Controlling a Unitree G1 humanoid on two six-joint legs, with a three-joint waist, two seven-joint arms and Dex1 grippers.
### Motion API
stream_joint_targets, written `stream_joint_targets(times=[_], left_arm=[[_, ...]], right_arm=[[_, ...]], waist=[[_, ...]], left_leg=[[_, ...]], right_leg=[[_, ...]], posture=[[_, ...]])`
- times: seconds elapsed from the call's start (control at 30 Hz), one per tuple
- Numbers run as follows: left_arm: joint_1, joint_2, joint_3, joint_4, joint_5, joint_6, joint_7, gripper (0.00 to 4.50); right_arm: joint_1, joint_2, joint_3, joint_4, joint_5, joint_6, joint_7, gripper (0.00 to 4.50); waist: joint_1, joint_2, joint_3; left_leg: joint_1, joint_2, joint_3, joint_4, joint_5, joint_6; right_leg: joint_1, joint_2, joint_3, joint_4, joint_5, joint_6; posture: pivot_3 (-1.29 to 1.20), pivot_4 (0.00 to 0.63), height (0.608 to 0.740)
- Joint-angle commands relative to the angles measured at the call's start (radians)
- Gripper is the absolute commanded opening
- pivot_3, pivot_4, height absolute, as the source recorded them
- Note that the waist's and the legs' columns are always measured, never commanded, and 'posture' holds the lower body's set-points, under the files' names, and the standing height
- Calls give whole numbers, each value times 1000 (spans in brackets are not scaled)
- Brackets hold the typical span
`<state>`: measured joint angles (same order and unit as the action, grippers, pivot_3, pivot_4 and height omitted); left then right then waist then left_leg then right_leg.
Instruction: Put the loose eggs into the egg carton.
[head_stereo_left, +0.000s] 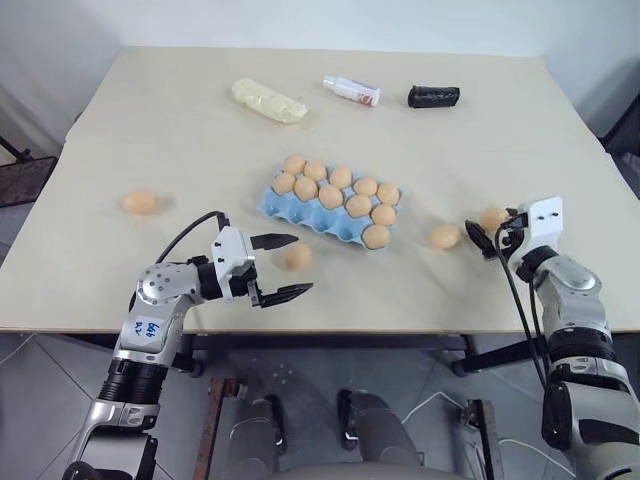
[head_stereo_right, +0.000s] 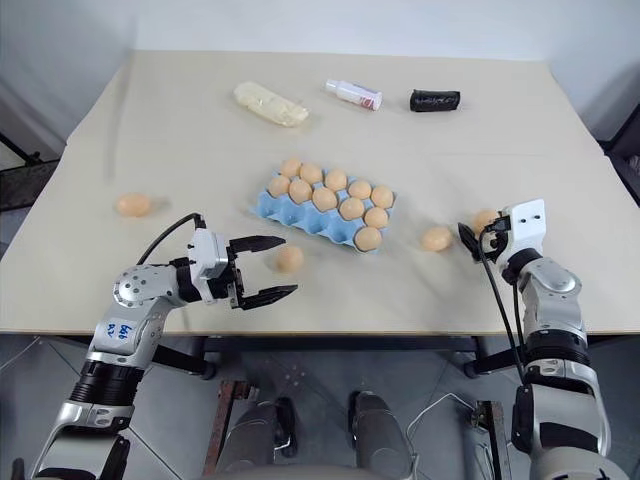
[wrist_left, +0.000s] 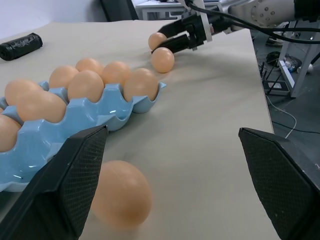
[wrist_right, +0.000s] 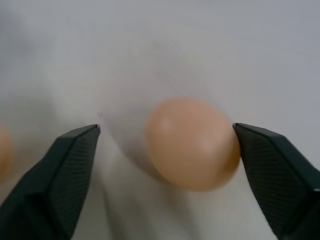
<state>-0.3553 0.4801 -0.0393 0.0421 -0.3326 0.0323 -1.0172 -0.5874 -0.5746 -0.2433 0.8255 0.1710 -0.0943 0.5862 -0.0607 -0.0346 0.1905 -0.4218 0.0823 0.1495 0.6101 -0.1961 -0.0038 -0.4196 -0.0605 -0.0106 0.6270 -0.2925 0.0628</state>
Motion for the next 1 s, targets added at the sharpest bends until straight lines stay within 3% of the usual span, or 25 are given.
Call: stream_joint_targets(times=[0.03,0.17,0.5,0.77,1.0], left_arm=[[-16,0,7,-30,-7,-10,4,4500],[-18,2,10,-26,-5,-13,5,4500],[20,18,28,-55,-11,-6,31,4500],[56,32,56,-69,-12,-1,58,4500],[61,23,47,-71,-8,-5,74,4500]], right_arm=[[-27,1,-8,-9,19,-25,25,3172],[-35,6,-4,-10,15,-37,32,1798],[22,-9,1,-131,54,16,133,1798],[77,-28,-46,-342,153,153,173,4415],[-71,-15,25,-320,109,238,147,4467]], waist=[[-1,0,0],[-2,0,0],[0,1,0],[0,1,0],[-6,2,1]], left_leg=[[0,0,0,0,0,0],[0,0,0,0,0,0],[0,0,0,0,0,0],[0,1,0,0,0,0],[0,1,1,-1,0,0]], right_leg=[[0,0,0,0,0,0],[0,0,0,0,0,0],[0,0,0,0,0,0],[0,0,0,0,0,0],[-1,-1,1,0,-1,-2]], posture=[[0,150,740],[0,150,740],[0,150,740],[0,150,740],[0,150,740]])
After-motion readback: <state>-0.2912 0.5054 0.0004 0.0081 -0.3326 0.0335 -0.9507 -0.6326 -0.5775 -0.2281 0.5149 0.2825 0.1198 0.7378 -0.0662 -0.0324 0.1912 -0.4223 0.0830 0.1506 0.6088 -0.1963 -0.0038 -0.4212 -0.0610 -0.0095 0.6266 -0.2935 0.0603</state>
